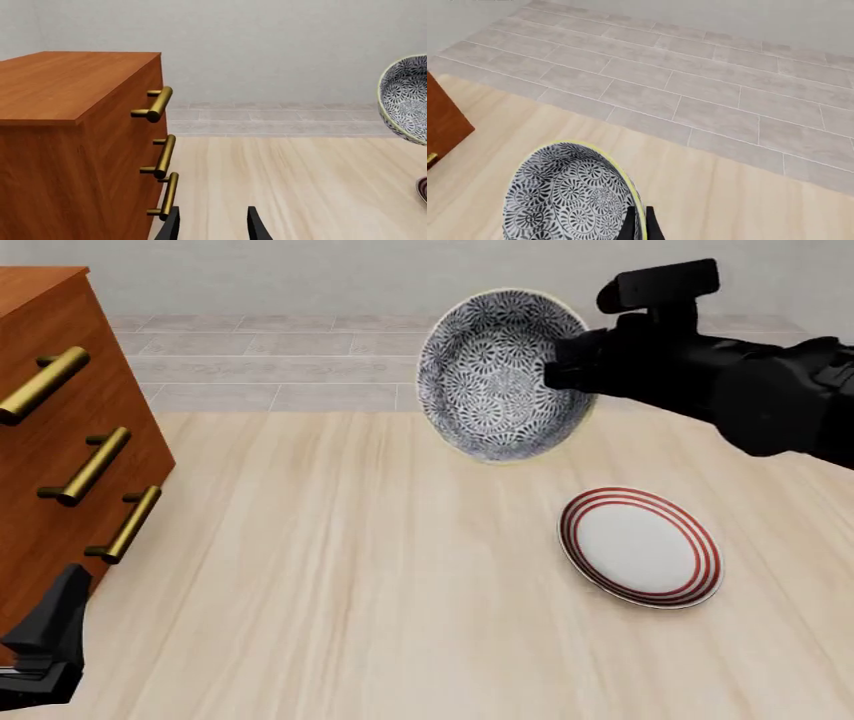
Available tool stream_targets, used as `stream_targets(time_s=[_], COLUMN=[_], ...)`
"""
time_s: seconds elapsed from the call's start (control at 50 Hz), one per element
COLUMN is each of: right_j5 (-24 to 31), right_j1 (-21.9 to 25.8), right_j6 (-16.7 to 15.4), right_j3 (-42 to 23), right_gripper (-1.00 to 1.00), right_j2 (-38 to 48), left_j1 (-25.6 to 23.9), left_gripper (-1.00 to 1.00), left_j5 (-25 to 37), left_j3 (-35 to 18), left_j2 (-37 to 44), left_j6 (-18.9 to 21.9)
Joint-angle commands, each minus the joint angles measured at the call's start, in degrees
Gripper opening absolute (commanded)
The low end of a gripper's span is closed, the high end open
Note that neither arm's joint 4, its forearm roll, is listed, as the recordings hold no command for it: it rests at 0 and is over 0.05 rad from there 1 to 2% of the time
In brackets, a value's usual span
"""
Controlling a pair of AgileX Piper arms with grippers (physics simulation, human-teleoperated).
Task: Put the bowl on top of the cabinet.
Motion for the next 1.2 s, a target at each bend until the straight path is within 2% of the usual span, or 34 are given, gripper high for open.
stream_targets(time_s=[0.02,0.54,1.06,1.2], right_j5=[-0.9,-3.5,-6.9,-7.2], right_j1=[4.2,13.7,16.5,17.0], right_j6=[-0.2,1.5,0.6,1.5], right_j3=[-2.8,-5.8,-8.0,-9.9], right_gripper=[-1.00,-1.00,-1.00,-1.00], right_j2=[2.3,6.5,12.1,13.8], left_j1=[0.1,0.1,0.1,0.0], left_gripper=[1.00,1.00,1.00,1.00], left_j5=[0.0,0.0,0.2,0.3], left_j3=[0.0,0.0,0.0,0.1], left_j2=[0.0,-0.1,-0.1,0.0], left_j6=[0.0,-0.1,0.1,0.1])
